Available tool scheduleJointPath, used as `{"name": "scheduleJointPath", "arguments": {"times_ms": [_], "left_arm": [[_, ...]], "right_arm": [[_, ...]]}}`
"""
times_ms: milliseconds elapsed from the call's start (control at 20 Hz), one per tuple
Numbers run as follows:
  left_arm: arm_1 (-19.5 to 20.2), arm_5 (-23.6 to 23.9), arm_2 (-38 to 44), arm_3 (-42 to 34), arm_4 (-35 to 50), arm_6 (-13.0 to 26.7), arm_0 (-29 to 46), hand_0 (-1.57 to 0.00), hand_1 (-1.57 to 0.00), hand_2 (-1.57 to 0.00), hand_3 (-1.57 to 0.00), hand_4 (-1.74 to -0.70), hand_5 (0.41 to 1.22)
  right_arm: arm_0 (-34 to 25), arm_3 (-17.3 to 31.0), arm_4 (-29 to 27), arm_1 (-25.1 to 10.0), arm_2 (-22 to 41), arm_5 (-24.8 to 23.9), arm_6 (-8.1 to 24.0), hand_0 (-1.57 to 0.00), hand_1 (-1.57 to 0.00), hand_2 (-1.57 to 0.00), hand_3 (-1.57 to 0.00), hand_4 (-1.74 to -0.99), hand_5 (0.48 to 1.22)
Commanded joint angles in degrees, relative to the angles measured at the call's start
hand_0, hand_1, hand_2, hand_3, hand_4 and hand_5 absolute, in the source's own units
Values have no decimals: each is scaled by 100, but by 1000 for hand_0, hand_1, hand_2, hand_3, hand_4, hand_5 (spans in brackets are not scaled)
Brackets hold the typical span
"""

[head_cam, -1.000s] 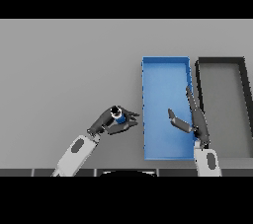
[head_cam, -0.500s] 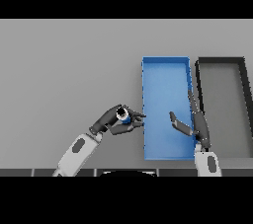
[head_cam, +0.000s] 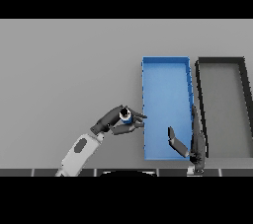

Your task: Pick up the blue pipe and place it into the blue bin.

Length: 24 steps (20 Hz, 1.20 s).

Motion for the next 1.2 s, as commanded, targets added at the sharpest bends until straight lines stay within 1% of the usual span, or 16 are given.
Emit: {"name": "scheduleJointPath", "arguments": {"times_ms": [0,50,100,150,250,350,450,500,600,650,700,750,850,950,1050,1150], "left_arm": [[-36,-20,50,43,11,16,-52,-1571,-1571,-1571,-1571,-1467,1221],[-12,-60,82,8,15,-53,-7,-1571,-1571,-1571,-1571,-1467,1221],[-26,-94,73,-6,-13,-66,17,-1571,-1571,-1571,-1571,-1467,1221],[-106,-66,81,42,-67,-12,-30,-1571,-1571,-1571,-1571,-1467,1221],[-121,-134,97,-6,-67,-24,21,-1571,-1571,-1571,-1571,-1467,1221],[-116,-191,118,-48,-114,28,21,-1571,-1571,-1571,-1571,-1467,1221],[-139,-193,162,-87,-162,111,14,-1571,-1571,-1571,-1571,-1467,1221],[-155,-216,160,-28,-211,137,19,-1571,-1571,-1571,-1571,-1467,1221],[-195,-239,197,35,-288,120,-10,-1571,-1571,-1571,-1571,-1467,1221],[-221,-277,209,87,-306,63,-17,-1571,-1571,-1571,-1571,-1467,1221],[-240,-281,206,11,-315,-17,34,-1571,-1571,-1571,-1571,-1467,1221],[-224,-349,292,70,-256,-24,-21,-1571,-1571,-1571,-1571,-1467,1221],[-212,-437,349,51,-255,-76,-64,-1571,-1571,-1571,-1571,-1466,1221],[-269,-509,363,107,-261,-46,-26,-1571,-1571,-1571,-1571,-1464,1221],[-310,-648,418,121,-180,38,-35,-1571,-1571,-1571,-1571,-1467,1221],[-366,-674,438,98,-223,140,2,-1571,-1571,-1571,-1571,-1470,1221]], "right_arm": [[-35,-224,-412,-168,-15,376,163,1,-22,-89,-1,-1202,624],[-28,-393,-697,-326,-32,653,473,1,-25,-106,-1,-1209,609],[-169,-409,-890,-505,-21,956,885,1,-29,-120,-1,-1215,607],[-375,-483,-1072,-586,7,1159,1244,1,-23,-118,-1,-1224,600],[-771,-629,-1289,-793,129,1570,1764,1,-14,-111,0,-1237,577],[-1303,-768,-1395,-874,270,1763,2309,1,-9,-104,0,-1255,560],[-1892,-834,-1402,-1058,353,1907,2765,1,-5,-90,1,-1270,558],[-2188,-850,-1360,-1060,521,1960,3055,1,-4,-81,1,-1281,558],[-2654,-807,-1419,-1078,688,2089,3327,1,-2,-53,1,-1296,556],[-2908,-744,-1419,-1070,774,2145,3400,1,-2,-44,1,-1298,559],[-3095,-701,-1483,-982,907,2188,3578,1,-1,-42,1,-1302,559],[-3254,-584,-1526,-979,933,2264,3667,1,-1,-42,1,-1300,560],[-3521,-412,-1650,-889,1026,2382,3803,1,0,-45,1,-1282,555],[-3895,-352,-1692,-868,1078,2456,3815,1,0,-48,1,-1253,554],[-4278,-332,-1651,-733,1260,2436,4036,-3,-10,-59,1,-1232,545],[-4644,-172,-1720,-708,1192,2466,4220,-11,-20,-71,1,-1209,534]]}}
